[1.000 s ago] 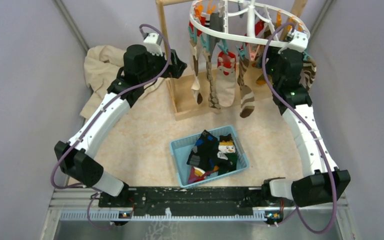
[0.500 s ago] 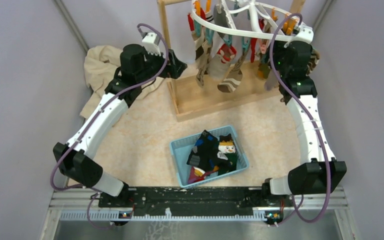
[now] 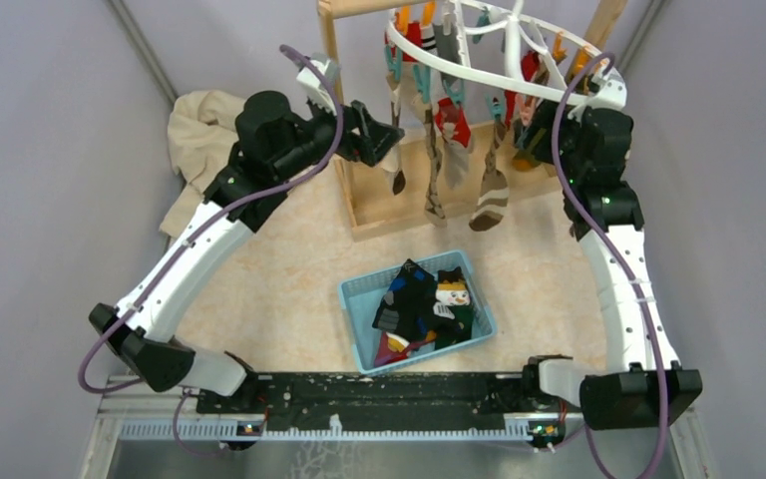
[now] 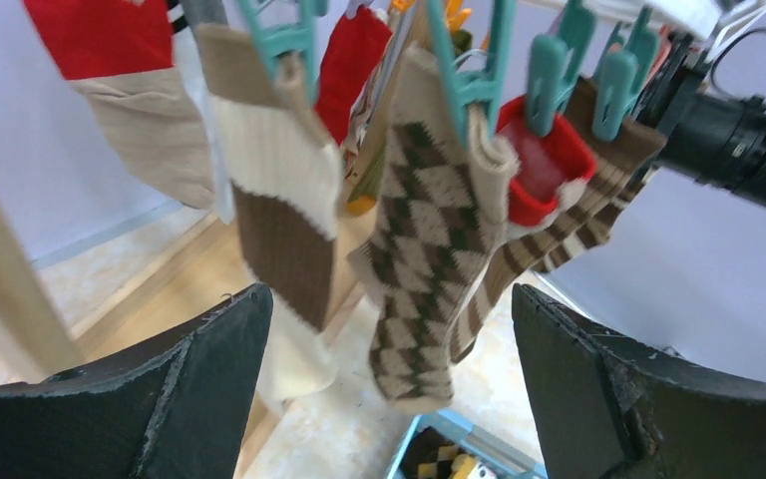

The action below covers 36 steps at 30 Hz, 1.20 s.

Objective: Remove the socks clipped to the hanger
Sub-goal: Adjust the hanger on the clothesline.

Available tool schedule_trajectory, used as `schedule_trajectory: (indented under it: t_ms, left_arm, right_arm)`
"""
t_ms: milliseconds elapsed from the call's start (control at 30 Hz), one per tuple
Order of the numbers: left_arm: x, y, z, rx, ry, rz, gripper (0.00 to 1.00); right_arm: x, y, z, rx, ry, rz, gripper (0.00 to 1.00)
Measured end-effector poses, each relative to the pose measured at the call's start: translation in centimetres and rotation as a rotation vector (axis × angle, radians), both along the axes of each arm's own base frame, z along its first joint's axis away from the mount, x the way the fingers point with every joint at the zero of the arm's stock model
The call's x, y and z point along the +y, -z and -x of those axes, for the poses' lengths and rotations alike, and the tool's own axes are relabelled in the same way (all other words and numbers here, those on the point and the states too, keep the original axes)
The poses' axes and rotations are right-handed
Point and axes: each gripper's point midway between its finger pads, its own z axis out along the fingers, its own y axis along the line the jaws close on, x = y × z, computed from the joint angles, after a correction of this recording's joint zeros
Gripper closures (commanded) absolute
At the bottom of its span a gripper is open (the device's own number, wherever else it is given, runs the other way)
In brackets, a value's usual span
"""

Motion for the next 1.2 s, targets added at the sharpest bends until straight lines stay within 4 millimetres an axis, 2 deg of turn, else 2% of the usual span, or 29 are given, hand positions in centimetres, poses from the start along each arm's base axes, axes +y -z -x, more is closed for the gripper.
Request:
schedule_trajectory:
  t_ms: [133, 233, 400, 500, 533, 600, 733, 833, 967, 1133, 1200]
  left_arm:
    - [-2.3, -0.8, 1.0, -0.007, 0.022, 0.006, 0.05]
    - [-3.2, -1.3, 1.3, -0.013, 0.021, 0.008, 0.05]
    - [-3.1, -1.8, 0.5, -0.024, -0.026, -0.001, 0.05]
    - [-3.0, -2.0, -0.3, -0.031, -0.054, -0.011, 0.04]
    - [-3.0, -2.1, -0.4, -0.036, -0.059, -0.013, 0.04]
    - [-2.9, -2.0, -0.8, -0.038, -0.077, -0.022, 0.04]
    - [-2.5, -1.5, -1.1, -0.033, -0.102, -0.049, 0.04]
    - [-2.3, -1.1, -1.3, -0.028, -0.115, -0.064, 0.03]
    - [-2.1, -0.9, -1.4, -0.025, -0.124, -0.071, 0.04]
    - [-2.1, -0.9, -1.5, -0.025, -0.126, -0.071, 0.04]
    - [-2.1, -0.9, -1.5, -0.025, -0.126, -0.071, 0.05]
  right_arm:
    - [0.7, 1.0, 1.9, 0.013, -0.004, -0.010, 0.29]
    - [1.0, 1.9, 3.0, 0.030, -0.007, -0.020, 0.27]
    - [1.3, 2.0, 2.5, 0.057, -0.011, -0.020, 0.26]
    - [1.5, 1.0, 0.7, 0.062, -0.015, -0.017, 0.23]
    - [1.6, 0.6, 0.0, 0.058, -0.019, -0.018, 0.16]
    - [2.1, 0.2, -1.0, 0.067, -0.047, -0.015, 0.09]
    - [3.7, -1.3, -2.1, 0.096, -0.145, 0.004, 0.02]
    - [4.1, -3.2, -2.9, 0.096, -0.165, 0.027, 0.01]
    - [3.7, -4.9, -3.0, 0.101, -0.128, 0.062, 0.01]
    - [4.0, -5.0, -2.0, 0.114, -0.144, 0.053, 0.02]
    - [4.4, -4.8, -2.0, 0.114, -0.163, 0.040, 0.05]
